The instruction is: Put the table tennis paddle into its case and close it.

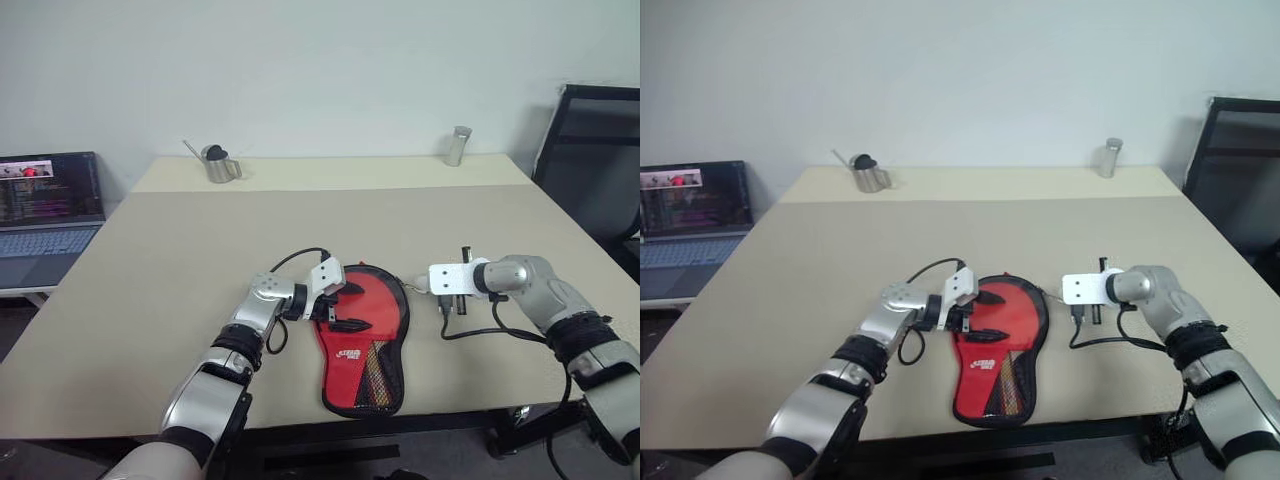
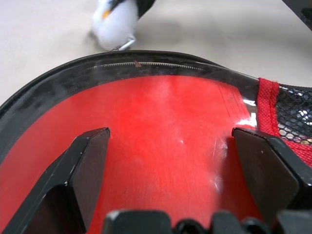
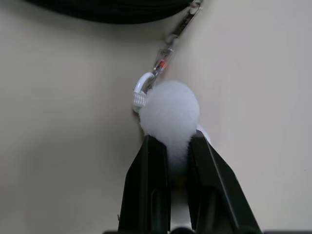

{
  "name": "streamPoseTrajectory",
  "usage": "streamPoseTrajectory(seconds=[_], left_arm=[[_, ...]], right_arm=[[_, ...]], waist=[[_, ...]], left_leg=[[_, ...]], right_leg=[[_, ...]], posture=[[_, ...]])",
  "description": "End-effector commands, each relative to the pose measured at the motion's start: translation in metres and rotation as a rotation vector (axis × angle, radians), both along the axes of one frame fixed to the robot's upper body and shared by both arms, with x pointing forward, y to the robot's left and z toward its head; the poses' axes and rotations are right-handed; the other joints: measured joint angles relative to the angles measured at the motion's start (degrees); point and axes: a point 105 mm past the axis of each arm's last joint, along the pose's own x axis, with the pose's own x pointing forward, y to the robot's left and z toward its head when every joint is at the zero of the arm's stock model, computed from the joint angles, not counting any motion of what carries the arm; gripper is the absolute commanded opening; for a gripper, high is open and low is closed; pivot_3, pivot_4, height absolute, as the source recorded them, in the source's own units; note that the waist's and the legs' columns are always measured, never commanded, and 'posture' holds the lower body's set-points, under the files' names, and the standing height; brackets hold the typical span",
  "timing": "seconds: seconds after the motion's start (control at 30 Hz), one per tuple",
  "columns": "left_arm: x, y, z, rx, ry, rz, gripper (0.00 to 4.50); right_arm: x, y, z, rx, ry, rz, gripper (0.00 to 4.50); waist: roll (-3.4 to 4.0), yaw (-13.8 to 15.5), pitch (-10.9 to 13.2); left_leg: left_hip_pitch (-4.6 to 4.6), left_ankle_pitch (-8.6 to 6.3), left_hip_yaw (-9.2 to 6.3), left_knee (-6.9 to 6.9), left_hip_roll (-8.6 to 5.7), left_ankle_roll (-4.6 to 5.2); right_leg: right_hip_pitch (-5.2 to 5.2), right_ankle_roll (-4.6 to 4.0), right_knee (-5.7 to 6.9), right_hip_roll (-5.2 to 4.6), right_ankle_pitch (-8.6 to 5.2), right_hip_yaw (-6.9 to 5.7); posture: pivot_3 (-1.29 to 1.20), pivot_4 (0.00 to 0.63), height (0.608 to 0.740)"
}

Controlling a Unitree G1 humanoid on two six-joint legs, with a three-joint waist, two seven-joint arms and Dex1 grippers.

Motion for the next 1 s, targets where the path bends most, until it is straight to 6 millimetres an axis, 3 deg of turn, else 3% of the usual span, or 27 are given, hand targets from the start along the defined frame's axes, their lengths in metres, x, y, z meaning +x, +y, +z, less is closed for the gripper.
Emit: streamPoseTrajectory(seconds=[0.03,0.47,0.77,1.0], left_arm=[[-0.006,0.001,-0.022,0.063,0.060,-0.006,4.37],[-0.012,-0.003,-0.032,0.116,0.081,-0.058,4.37],[-0.012,-0.010,-0.031,0.122,0.079,-0.072,4.37],[-0.012,-0.018,-0.030,0.122,0.079,-0.084,4.37]], right_arm=[[-0.014,-0.007,0.021,0.012,-0.001,-0.002,0.07],[-0.104,-0.004,0.019,0.026,0.267,0.023,0.07],[-0.179,0.014,-0.009,0.027,0.473,0.076,0.06],[-0.212,0.026,-0.015,0.057,0.538,0.077,0.06]], waist=[[0.02,0.08,-0.01],[0.27,1.10,-0.18],[0.38,1.48,-0.38],[0.45,1.71,-0.80]], left_leg=[[-0.01,0.00,0.01,0.01,-0.01,0.00],[-0.09,-0.02,-0.09,0.03,-0.02,0.01],[-0.27,-0.03,-0.27,0.01,-0.02,0.01],[-0.35,-0.10,-0.43,-0.02,-0.01,0.08]], right_leg=[[0.00,0.00,-0.02,-0.01,0.00,-0.01],[0.03,0.00,-0.17,-0.03,-0.01,-0.15],[0.04,-0.01,-0.37,-0.06,-0.02,-0.23],[0.18,0.01,-0.76,-0.10,-0.02,-0.33]], posture=[[0.00,0.150,0.740],[0.00,0.150,0.740],[0.00,0.150,0.740],[0.00,0.150,0.740]])
